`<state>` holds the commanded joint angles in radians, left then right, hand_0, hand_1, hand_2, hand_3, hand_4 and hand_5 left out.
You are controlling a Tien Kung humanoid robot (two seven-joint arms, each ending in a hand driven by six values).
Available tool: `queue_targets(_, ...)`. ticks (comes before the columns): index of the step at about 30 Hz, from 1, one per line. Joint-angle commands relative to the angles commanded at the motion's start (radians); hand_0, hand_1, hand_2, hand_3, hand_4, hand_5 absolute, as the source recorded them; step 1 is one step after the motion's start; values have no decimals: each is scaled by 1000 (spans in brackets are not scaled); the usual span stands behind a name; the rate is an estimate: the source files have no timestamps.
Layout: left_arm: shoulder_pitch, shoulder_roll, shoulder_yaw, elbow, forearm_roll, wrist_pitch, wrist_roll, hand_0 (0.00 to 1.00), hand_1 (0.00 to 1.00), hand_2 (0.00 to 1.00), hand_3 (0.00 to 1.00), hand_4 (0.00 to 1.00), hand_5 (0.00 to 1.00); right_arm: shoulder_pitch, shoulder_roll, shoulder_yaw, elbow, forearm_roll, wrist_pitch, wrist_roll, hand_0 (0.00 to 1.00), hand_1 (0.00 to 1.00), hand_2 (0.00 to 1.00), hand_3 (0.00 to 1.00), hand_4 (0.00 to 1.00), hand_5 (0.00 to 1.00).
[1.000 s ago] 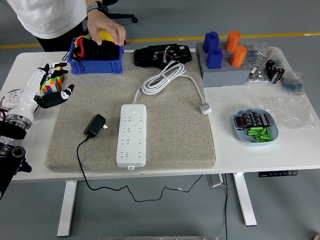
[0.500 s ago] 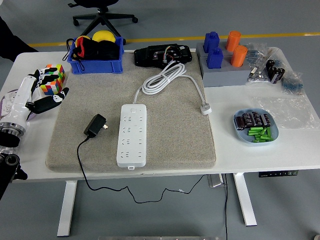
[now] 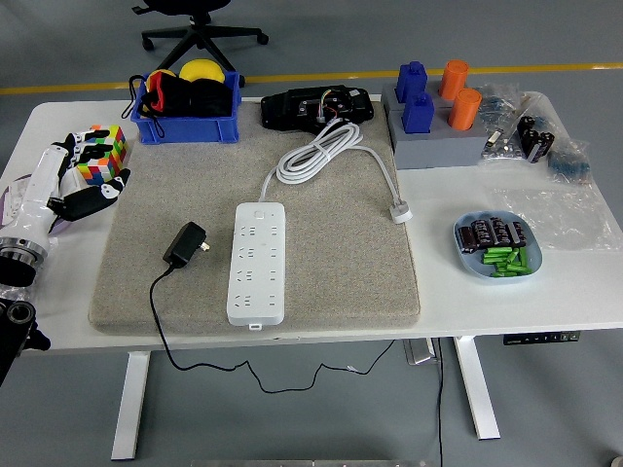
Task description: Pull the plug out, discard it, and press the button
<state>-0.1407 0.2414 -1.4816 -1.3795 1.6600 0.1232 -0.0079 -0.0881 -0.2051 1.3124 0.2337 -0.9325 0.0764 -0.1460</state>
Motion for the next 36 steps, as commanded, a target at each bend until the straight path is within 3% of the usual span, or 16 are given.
queue_targets(13,0,12,40,-4,-10,-4,2,773,716,712,788,704,126,-1,-2,-1,3,2,0,0,754,687,670,669,765,670)
queue_targets(36,-16,8,82,-7,-12,-14,11,767,708,710,784,697,120,-9,-8,13,11,0,0,1,754,687,670,669,765,670)
